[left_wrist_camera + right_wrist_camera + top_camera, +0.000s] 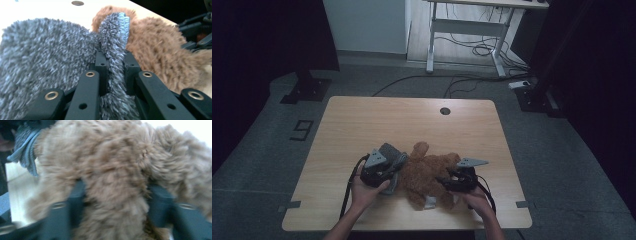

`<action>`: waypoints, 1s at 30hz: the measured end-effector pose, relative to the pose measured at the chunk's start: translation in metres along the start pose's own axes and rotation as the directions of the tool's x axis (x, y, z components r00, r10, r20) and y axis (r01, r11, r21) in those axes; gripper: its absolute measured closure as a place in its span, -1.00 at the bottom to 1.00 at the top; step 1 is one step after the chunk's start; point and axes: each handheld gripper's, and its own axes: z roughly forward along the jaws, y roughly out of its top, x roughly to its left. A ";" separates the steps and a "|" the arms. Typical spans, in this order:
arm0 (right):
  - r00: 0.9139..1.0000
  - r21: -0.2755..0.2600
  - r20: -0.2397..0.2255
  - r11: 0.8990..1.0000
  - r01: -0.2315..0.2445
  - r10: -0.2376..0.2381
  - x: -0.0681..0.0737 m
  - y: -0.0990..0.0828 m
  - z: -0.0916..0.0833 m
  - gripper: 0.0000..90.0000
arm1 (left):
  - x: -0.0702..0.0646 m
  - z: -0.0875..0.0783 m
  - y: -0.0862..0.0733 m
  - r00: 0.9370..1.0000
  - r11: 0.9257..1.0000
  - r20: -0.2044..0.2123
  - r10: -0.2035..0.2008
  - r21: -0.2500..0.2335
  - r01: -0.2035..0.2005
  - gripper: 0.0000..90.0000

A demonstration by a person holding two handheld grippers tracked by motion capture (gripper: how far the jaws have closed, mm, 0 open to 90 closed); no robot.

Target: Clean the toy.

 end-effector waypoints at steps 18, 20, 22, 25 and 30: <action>0.994 -0.089 0.044 0.991 0.102 -0.099 0.004 -0.006 -0.006 0.58 | -0.078 0.108 0.065 0.990 0.970 0.044 0.133 0.198 -0.140 0.72; 0.994 -0.093 0.033 0.990 0.103 -0.100 0.004 -0.006 -0.007 0.59 | -0.073 0.100 0.064 0.992 0.976 0.044 0.117 0.182 -0.123 0.73; 0.994 -0.093 0.034 0.989 0.111 -0.108 0.004 -0.006 -0.007 0.59 | -0.066 0.090 0.062 0.992 0.976 0.016 0.126 0.175 -0.127 0.73; 0.995 -0.093 0.030 0.991 0.099 -0.097 0.003 -0.006 -0.007 0.59 | -0.050 0.074 0.055 0.988 0.975 -0.060 0.144 0.178 -0.131 0.73; 0.995 -0.096 0.026 0.991 0.093 -0.091 0.002 -0.006 -0.008 0.59 | -0.020 0.038 0.044 0.986 0.985 -0.117 0.122 0.137 -0.105 0.74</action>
